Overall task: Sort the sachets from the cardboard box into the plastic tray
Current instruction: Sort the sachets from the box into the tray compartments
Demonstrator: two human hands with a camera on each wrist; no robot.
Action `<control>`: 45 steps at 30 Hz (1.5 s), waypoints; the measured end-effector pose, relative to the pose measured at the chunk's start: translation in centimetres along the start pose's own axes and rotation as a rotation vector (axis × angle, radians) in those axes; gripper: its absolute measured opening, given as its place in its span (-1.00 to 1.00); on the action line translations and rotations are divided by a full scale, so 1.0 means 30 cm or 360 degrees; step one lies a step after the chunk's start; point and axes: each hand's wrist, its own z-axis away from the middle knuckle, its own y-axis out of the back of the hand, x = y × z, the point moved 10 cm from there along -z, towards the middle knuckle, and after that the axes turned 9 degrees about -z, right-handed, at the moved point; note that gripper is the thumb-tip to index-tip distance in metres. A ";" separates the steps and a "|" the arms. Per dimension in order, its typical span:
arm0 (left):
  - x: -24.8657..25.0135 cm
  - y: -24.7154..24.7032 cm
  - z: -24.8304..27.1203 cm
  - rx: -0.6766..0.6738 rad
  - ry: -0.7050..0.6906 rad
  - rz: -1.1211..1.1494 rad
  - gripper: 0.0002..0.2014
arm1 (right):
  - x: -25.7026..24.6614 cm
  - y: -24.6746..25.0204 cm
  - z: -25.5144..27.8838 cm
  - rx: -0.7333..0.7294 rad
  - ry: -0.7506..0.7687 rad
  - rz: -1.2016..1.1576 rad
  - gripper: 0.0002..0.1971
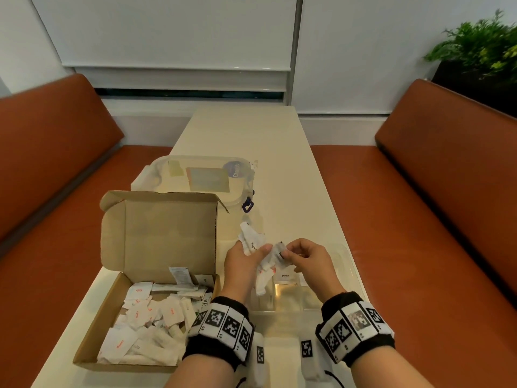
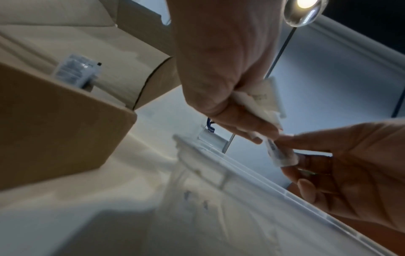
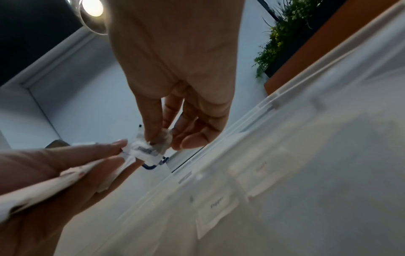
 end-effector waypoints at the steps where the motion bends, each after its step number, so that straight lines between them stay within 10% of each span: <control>1: 0.005 0.005 -0.002 0.0008 -0.0011 -0.0049 -0.79 | 0.003 -0.008 0.002 -0.0019 -0.0001 0.0006 -0.92; 20: 0.038 0.015 0.012 -0.0045 -0.0153 -0.0210 -0.82 | 0.013 -0.030 0.024 0.0003 -0.0072 -0.0007 -0.91; 27: -0.008 0.046 0.006 0.0172 -0.0107 -0.0221 -0.86 | -0.011 0.052 -0.009 0.0114 0.0007 0.0648 -0.97; 33: -0.053 0.068 -0.029 0.0193 -0.0053 -0.0152 -0.84 | 0.050 -0.050 -0.028 -0.0367 -0.0040 0.1508 -0.83; 45: -0.126 0.066 -0.054 0.0142 0.0063 -0.0106 -0.94 | 0.047 -0.118 -0.045 -0.0459 0.0285 0.1887 -0.79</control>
